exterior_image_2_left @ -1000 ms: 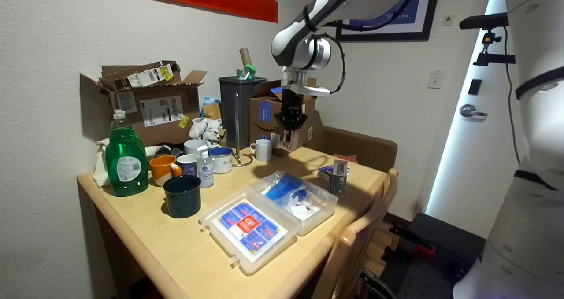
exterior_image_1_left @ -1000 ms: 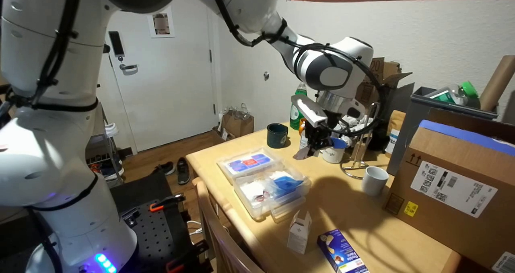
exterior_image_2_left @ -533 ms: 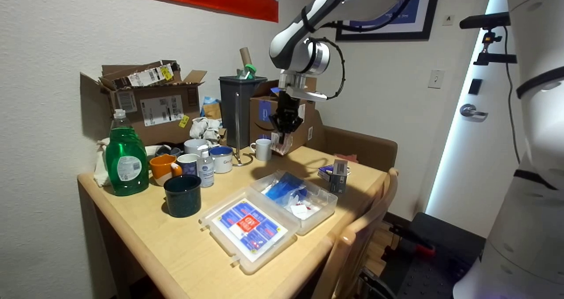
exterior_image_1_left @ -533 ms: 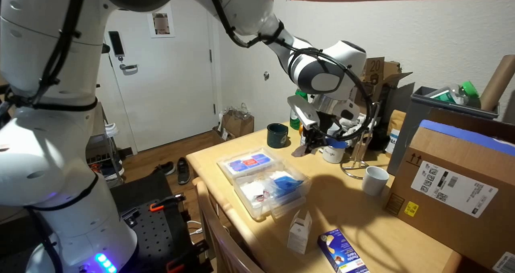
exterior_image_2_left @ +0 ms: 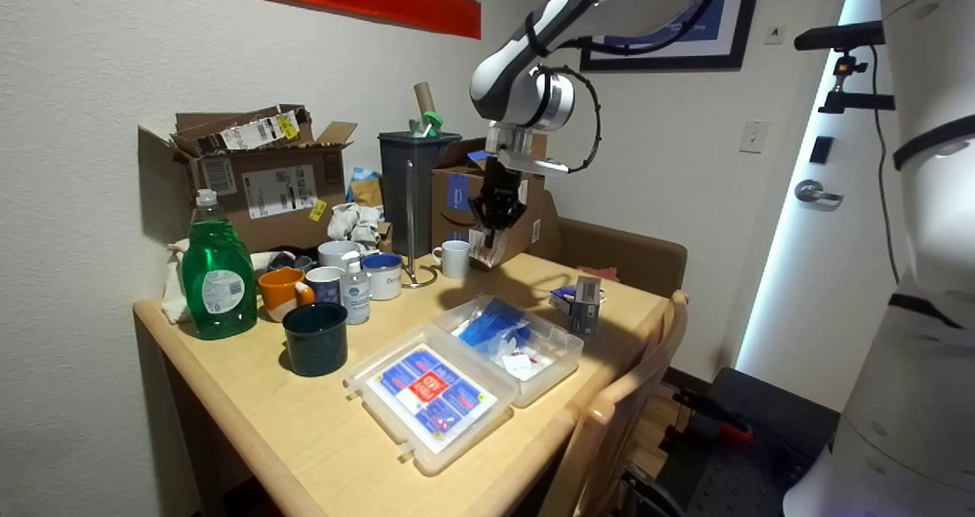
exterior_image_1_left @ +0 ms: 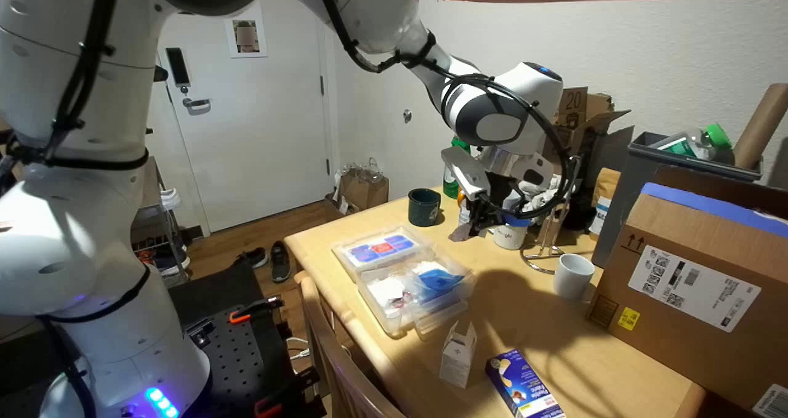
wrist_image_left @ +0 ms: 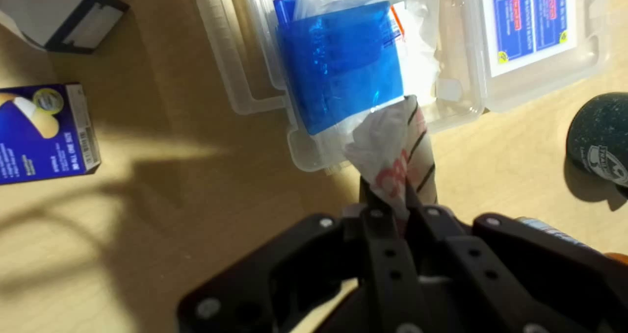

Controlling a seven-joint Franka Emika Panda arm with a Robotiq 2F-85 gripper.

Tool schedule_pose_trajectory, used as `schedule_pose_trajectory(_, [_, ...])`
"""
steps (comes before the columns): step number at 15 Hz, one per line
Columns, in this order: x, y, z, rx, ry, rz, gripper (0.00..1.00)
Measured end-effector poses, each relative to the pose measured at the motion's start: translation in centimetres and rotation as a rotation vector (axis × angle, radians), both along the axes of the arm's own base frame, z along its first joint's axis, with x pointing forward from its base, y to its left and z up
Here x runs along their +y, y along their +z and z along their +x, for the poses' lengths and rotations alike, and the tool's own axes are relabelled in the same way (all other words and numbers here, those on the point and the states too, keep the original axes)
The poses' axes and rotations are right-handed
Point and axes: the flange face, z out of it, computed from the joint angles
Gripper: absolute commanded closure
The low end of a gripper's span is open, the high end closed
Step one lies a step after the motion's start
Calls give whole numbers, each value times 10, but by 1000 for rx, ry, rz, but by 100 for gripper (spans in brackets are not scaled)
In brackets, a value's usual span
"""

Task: Put the boxes inside the case

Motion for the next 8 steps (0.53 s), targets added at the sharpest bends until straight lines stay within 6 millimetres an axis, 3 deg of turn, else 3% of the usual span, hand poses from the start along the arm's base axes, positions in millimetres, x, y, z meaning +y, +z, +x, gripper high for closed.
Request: schedule_pose_trajectory(8, [40, -37, 1, 63, 60, 24, 98])
